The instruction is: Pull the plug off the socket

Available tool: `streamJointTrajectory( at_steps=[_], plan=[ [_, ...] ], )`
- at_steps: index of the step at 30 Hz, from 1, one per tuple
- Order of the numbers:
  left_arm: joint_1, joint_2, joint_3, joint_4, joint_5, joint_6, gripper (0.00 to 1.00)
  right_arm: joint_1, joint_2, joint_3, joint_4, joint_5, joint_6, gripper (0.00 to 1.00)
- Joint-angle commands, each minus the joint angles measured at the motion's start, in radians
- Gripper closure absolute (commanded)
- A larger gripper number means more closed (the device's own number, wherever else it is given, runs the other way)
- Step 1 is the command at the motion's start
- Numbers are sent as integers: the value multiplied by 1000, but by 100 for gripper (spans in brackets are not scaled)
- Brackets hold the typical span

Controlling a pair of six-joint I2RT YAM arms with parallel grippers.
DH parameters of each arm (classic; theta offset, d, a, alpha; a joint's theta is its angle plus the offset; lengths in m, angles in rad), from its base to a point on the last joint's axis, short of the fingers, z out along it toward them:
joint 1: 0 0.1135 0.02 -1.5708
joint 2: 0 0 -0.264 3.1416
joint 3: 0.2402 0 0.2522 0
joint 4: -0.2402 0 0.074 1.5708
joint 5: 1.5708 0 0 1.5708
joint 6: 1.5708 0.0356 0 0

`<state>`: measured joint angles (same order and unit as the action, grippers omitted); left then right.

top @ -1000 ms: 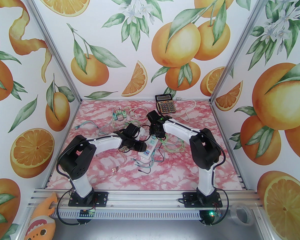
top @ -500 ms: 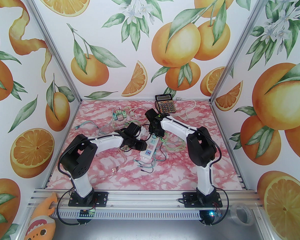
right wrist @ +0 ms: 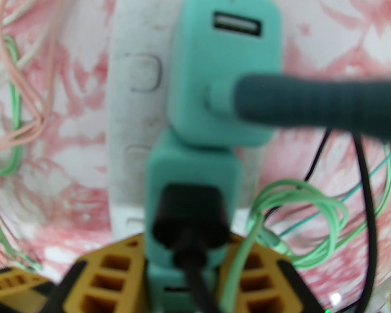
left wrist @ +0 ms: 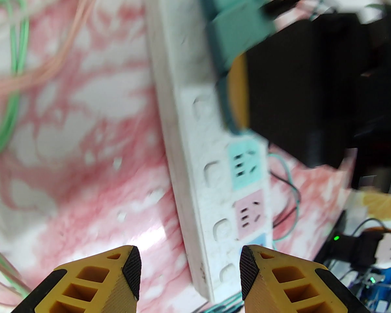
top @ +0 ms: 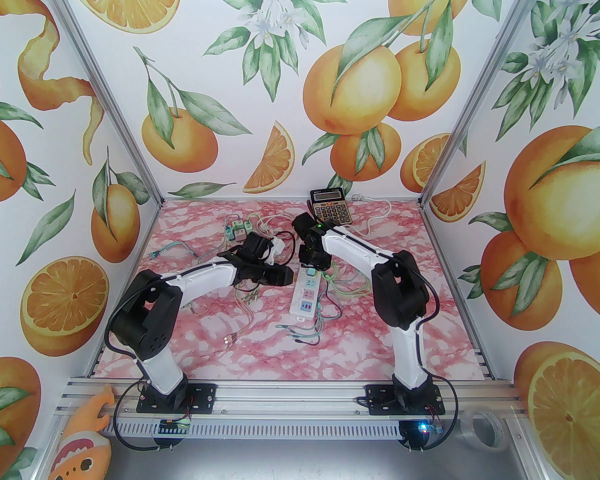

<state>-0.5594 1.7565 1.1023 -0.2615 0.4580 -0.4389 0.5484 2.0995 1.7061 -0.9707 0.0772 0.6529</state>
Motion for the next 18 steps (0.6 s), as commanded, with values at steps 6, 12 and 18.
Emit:
streamJointTrajectory(
  at_steps=[6, 12, 18],
  plan=[
    [-17, 106, 38, 132, 113, -67, 56, -24, 10, 53, -46, -37, -118, 76],
    [-34, 214, 83, 203, 170, -121, 65, -24, -9, 12, -12, -55, -73, 76],
    [-32, 277, 129, 228, 181, -151, 68, -24, -22, -9, 3, -60, -62, 76]
  ],
)
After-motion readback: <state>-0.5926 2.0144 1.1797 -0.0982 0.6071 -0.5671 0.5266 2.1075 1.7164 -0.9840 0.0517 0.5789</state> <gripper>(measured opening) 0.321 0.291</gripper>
